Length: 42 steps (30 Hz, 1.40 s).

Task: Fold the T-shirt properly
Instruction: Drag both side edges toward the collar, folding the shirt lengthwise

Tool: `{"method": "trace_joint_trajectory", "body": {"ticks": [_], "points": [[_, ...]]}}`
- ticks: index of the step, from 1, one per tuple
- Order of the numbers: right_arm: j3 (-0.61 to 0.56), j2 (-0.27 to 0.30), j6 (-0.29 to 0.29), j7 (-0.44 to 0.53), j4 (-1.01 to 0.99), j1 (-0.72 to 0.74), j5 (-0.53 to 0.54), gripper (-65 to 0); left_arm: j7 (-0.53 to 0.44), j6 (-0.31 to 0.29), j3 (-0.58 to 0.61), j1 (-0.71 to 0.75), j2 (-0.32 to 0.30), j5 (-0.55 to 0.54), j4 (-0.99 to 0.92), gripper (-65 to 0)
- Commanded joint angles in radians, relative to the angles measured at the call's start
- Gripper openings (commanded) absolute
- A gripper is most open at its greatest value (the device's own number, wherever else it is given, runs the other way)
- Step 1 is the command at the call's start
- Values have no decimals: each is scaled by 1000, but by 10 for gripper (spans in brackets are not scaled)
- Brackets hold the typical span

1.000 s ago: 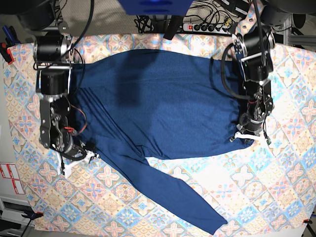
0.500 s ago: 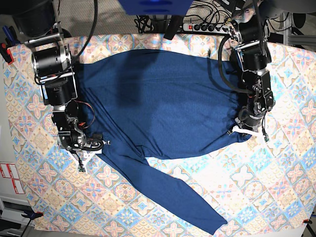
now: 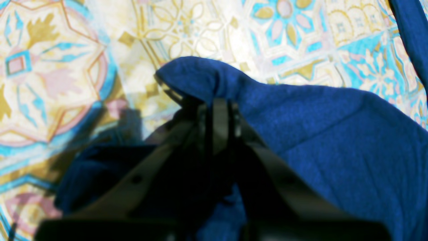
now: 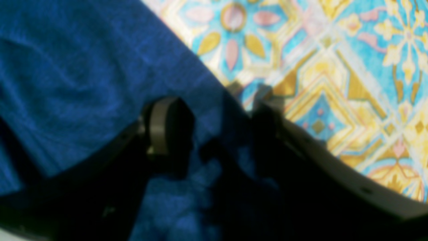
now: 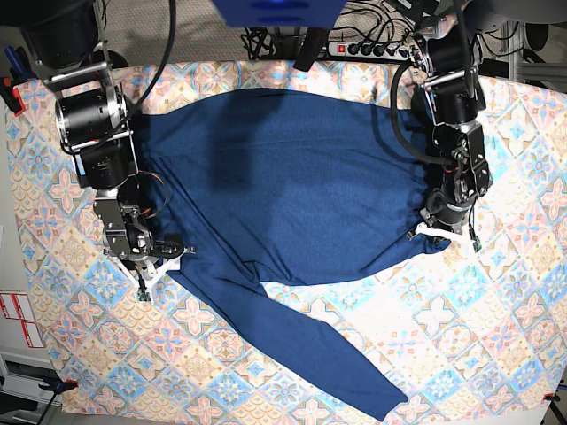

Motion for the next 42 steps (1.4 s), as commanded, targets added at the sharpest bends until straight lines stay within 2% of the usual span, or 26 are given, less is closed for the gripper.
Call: {"method": "trace_joint_trajectory", "body": {"ticks": [1,5,9,10,13,16,27,31,36,42], "points": [[1,8,-17,-11,-16,15,-17,-347,-10,-3,-3,-16,-10,-5,18,-650],[1,8,-17,-10,-28,13,-17,-456,-10,-3,-3,-15,-8,-5,18,-650],[3,8,-17,-14,-23,13,-17,-640,-10,-3,-3,-15,-6,-5,18,-650],[4,8,-15,-17,-14,13,-17,-650,-10,-3,-3,-13,-6,-5,18,-650],[9,11,23,-17,56,9,-17,-640,-10,-3,-3,-13,-6,-5,20,-650],[9,61,77,-19,162,-24,-16,-642,-10,-3,2,12,-10,-5,73,-650],[10,125,88,-21,458,-202,-13,-643,-8,-3,5,147,-13,-5,288,-650],[87,136,88,-22,572,-286,-13,-643,-8,-3,4,180,-14,-5,333,-650],[237,136,91,-126,724,-384,-13,-643,-8,-3,4,226,-25,-5,399,-650],[326,136,91,-177,897,-482,-11,-643,-10,-3,1,268,-39,-5,448,-650]]}}
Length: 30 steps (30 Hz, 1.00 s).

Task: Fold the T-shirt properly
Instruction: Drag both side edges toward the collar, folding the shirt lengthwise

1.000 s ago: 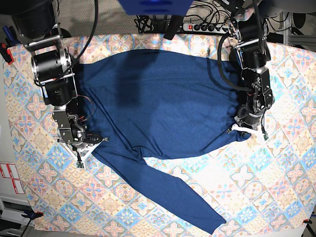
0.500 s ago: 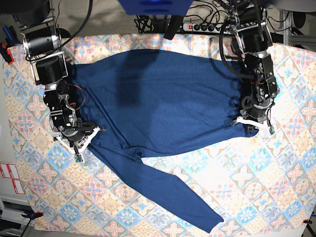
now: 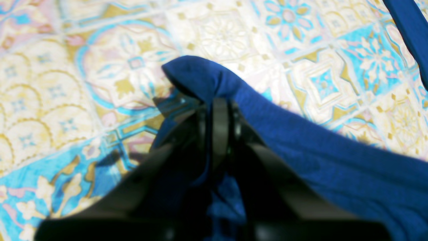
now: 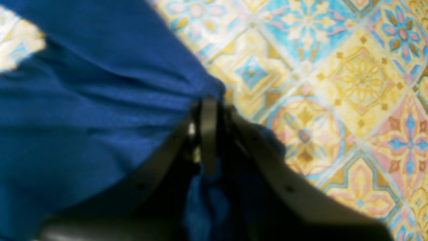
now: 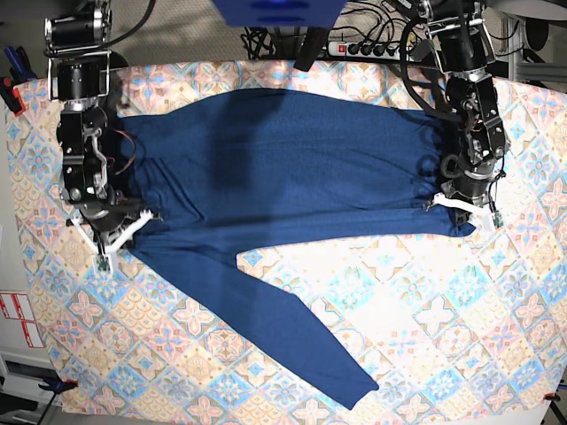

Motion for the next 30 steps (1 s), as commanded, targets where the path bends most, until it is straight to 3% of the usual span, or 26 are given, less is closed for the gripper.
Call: {"method": "trace_joint_trajectory", "body": {"ticks": [1,16,30], "points": [[11,13,1,12,46,10,5,-643,-24,-10,-4,-3,-10,-6,50,-650],[47,13,1,-17,289,-202,6,-644,-28,-10,-28,160,-32,-6,218,-650],[136,13,1,-17,401,-326,6,-644,-24,-11,-51,186,-32,-6,222,-650]]}}
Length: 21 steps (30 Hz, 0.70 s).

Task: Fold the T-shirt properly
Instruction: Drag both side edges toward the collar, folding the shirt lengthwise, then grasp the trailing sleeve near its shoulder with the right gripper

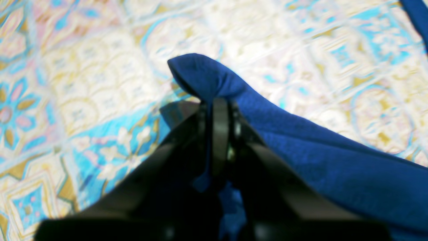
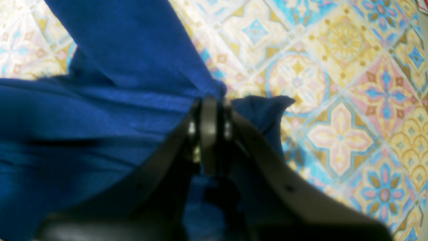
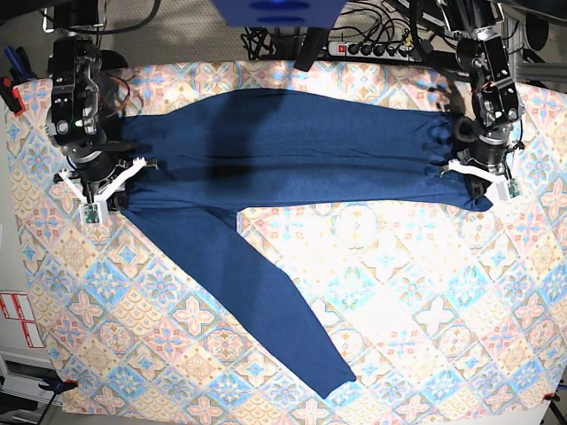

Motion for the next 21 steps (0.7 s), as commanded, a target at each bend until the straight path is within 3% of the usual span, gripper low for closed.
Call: {"method": "trace_joint_trajectory", "body": {"ticks": [1,11,21], "points": [[9,14,-3,22,25,3,-2,-644,-23,-2,-3,0,-12,-5,18,-650],[3,12,-3,22,20,-12,-2,-645,47,-2,-1,24,-12,-1,-14,-650],[2,9,-3,21,17,-14,-3,-643,52,-2,0,-26,-12,-1,-128,-629]]}}
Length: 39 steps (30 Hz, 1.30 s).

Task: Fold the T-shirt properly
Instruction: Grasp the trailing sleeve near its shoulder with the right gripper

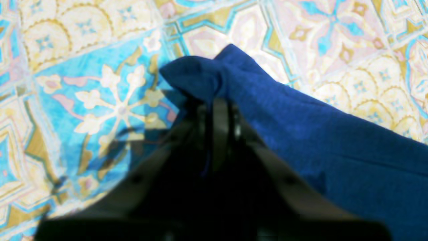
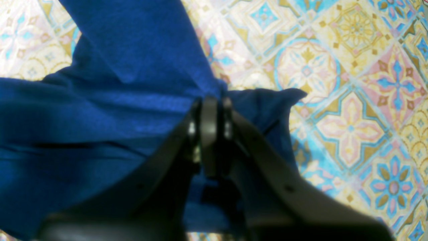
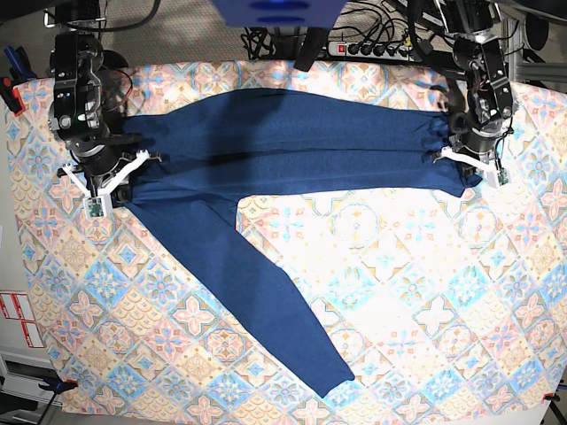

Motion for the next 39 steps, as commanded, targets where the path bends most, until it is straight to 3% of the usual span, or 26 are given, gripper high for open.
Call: {"method": "trace_joint_trajectory", "body": {"ticks": [1,4,9,14,20,26,32,35,39], "points": [[7,12,-6,21,14,8,-3,-643,-18,-1,-2,-14,-12,-5,3,-605],[9,12,-6,0,14,12,-5,-633,-18,-1,-2,-19,-12,-1,1,-522],[13,12,-7,-83,14,16,-6,-529,-18,-1,-2,-16,-12,-6,3,-446],[33,12,-10,-79,14,44,-8,-421,-18,-1,-2,-16,-12,-9,6,-430],[44,11,-10,-79,14,133,-6,-402,-19,0,-10,-22,-11,-38,7,-430],[-97,11,-9,-80,-148,320,-6,-398,-10,8,-5,-33,-11,-176,4,-420],[-277,6,-9,-76,-382,518,-6,-397,48,8,-10,-51,-11,-218,7,-244],[-318,-44,-9,-76,-484,596,-8,-365,48,8,-10,-54,-11,-273,7,-205],[-318,-107,-9,-72,-617,681,-8,-298,47,8,-24,-59,-11,-367,9,-200]]}}
